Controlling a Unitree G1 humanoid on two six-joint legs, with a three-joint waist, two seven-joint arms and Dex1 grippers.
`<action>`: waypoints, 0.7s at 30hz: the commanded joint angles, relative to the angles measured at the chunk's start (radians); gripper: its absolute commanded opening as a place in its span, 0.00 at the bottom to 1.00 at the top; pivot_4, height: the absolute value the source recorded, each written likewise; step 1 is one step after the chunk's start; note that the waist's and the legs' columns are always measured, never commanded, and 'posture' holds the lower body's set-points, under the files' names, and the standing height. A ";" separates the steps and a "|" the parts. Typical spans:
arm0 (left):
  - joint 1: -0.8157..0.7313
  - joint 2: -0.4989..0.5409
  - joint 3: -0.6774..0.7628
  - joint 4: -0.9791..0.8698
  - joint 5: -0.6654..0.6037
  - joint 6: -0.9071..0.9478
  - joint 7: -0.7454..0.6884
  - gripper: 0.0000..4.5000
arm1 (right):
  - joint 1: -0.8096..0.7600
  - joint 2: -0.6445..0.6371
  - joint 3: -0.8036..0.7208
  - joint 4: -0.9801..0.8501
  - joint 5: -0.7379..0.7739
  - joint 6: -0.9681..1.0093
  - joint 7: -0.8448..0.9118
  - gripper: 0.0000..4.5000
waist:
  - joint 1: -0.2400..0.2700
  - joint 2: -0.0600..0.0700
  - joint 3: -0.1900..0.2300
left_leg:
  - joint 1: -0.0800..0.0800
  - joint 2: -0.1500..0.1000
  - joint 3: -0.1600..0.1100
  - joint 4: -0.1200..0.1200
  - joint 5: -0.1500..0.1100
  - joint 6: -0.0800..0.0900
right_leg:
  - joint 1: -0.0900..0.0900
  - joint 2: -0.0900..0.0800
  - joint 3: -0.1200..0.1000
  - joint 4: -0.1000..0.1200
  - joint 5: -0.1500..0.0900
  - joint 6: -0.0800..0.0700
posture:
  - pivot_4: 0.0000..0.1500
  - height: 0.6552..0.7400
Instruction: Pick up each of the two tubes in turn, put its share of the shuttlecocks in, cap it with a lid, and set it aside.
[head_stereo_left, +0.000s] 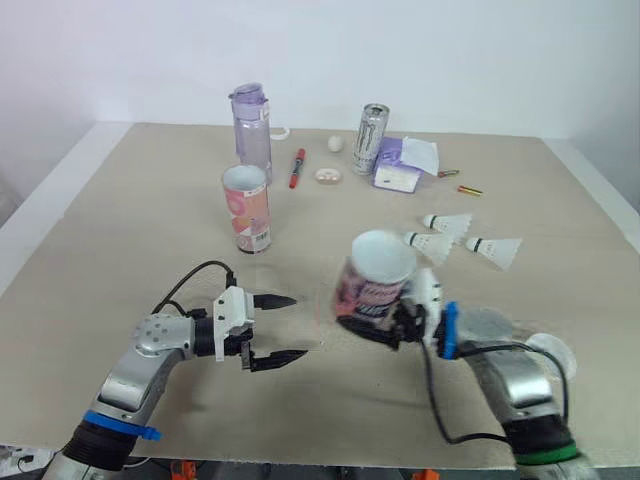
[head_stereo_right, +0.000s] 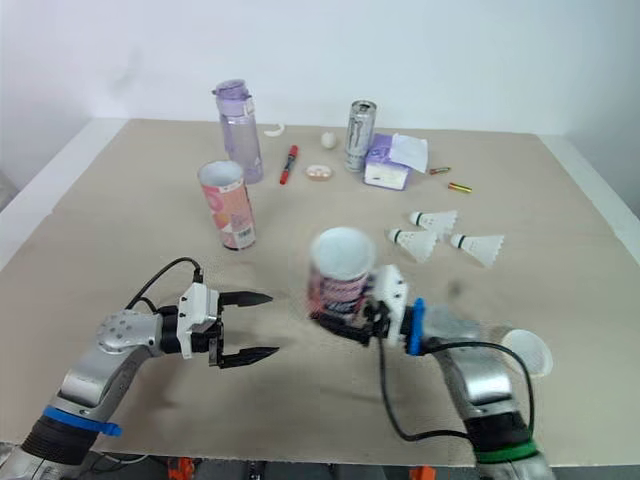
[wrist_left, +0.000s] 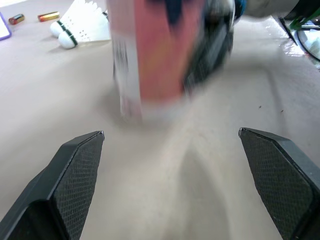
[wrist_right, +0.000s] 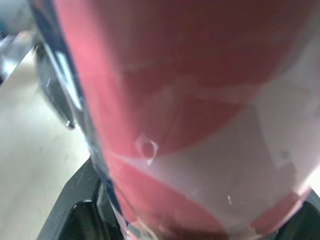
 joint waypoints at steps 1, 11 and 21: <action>-0.024 -0.010 -0.010 -0.040 -0.020 0.004 -0.009 1.00 | 0.054 -0.033 -0.208 -0.076 0.080 0.065 -0.131 0.65 | 0.000 0.000 0.000 | 0.000 0.000 0.000 0.000 0.000 0.000 | 0.000 0.000 0.000 0.000 0.000 0.001 | 1.00 1.00; -0.066 -0.035 -0.039 -0.060 -0.038 0.017 -0.041 1.00 | 0.063 -0.111 -0.616 0.300 0.039 -0.001 -0.418 0.65 | -0.002 0.001 -0.001 | 0.001 -0.001 0.001 0.000 0.000 0.000 | 0.001 0.000 0.002 0.000 -0.001 0.003 | 1.00 1.00; -0.051 -0.048 -0.045 -0.074 -0.034 0.002 -0.042 1.00 | -0.020 -0.207 -0.619 0.651 -0.027 -0.091 -0.447 0.65 | -0.014 0.004 -0.001 | 0.004 -0.001 0.002 0.000 0.000 0.001 | 0.002 0.003 0.008 0.000 -0.001 0.004 | 1.00 1.00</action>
